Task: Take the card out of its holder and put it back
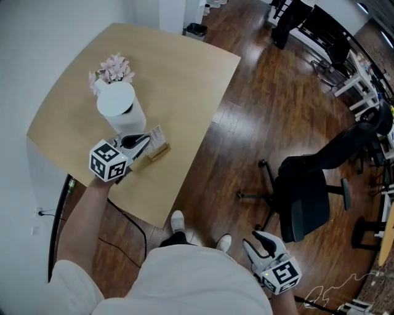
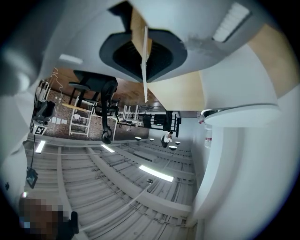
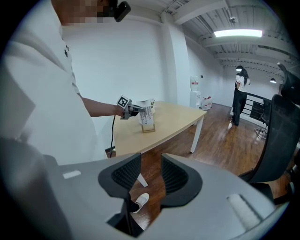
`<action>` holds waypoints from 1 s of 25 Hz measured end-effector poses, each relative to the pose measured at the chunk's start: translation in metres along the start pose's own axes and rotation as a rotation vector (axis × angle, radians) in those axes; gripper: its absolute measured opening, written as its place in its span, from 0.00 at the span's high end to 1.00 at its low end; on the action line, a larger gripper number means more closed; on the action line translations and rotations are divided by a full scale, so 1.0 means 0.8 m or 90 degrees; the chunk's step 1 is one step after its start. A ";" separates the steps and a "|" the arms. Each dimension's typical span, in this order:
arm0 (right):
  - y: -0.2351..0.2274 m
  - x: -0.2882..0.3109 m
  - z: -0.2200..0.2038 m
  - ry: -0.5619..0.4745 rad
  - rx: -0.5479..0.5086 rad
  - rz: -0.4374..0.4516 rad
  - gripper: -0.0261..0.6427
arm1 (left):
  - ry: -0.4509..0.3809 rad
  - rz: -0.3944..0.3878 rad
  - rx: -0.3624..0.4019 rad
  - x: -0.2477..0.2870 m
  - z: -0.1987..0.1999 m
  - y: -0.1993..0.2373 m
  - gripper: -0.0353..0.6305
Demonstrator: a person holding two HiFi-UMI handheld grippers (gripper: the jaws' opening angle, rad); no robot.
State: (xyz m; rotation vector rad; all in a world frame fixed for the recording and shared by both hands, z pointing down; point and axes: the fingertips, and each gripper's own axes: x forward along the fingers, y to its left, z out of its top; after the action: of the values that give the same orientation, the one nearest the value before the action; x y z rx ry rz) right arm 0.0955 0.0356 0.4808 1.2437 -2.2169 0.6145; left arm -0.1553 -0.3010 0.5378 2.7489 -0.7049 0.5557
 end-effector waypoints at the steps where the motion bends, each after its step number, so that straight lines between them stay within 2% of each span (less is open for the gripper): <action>1: 0.000 0.001 0.002 -0.001 -0.001 0.001 0.75 | 0.001 -0.001 -0.001 0.001 -0.002 0.000 0.92; 17: -0.008 0.003 -0.001 0.018 -0.004 0.000 0.75 | 0.028 -0.003 -0.015 0.029 -0.057 0.004 0.92; 22: -0.012 0.000 -0.003 0.011 -0.002 0.005 0.75 | 0.047 0.028 -0.006 0.031 -0.063 0.011 0.90; 24: -0.014 -0.002 -0.003 0.005 -0.005 0.009 0.75 | 0.048 0.047 -0.009 0.029 -0.060 0.014 0.78; 25: -0.016 -0.004 -0.004 0.003 -0.008 0.012 0.75 | 0.043 0.057 -0.014 0.025 -0.057 0.015 0.77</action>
State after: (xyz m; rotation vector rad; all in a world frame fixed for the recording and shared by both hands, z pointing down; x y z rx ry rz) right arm 0.1086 0.0332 0.4827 1.2156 -2.2276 0.6098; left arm -0.1588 -0.3049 0.5885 2.6755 -0.8168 0.6531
